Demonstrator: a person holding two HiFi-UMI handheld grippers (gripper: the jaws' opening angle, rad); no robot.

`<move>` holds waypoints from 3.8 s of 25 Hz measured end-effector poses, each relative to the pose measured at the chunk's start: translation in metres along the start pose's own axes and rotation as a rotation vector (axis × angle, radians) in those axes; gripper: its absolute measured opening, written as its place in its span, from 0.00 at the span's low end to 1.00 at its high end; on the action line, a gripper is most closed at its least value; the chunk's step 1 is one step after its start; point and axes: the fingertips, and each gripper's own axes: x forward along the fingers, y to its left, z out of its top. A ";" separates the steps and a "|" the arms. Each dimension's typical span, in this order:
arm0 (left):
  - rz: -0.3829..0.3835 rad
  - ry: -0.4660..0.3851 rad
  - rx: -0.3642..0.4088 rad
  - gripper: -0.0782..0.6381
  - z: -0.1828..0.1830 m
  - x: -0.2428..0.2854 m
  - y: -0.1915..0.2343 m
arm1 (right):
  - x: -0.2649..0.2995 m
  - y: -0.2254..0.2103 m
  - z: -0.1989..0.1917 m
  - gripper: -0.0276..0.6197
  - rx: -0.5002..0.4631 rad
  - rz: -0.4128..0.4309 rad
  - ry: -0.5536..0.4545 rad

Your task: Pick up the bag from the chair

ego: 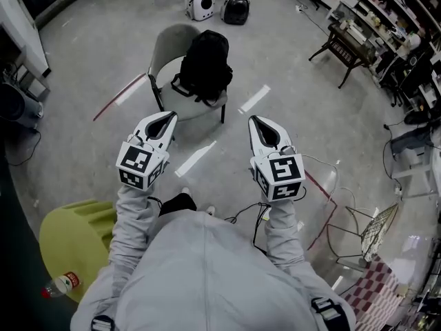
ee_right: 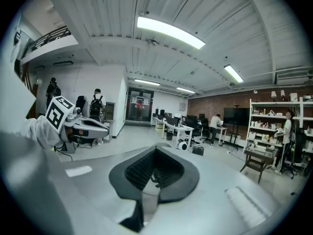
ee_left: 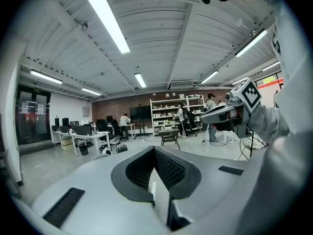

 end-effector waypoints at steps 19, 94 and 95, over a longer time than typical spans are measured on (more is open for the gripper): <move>0.017 0.016 -0.013 0.12 -0.007 0.136 0.113 | 0.157 -0.069 0.013 0.05 0.030 0.035 0.013; -0.240 0.668 -0.320 0.23 -0.345 0.501 0.280 | 0.531 -0.183 -0.296 0.12 0.308 0.270 0.755; -0.228 0.665 -0.333 0.22 -0.343 0.497 0.279 | 0.528 -0.180 -0.293 0.12 0.296 0.281 0.748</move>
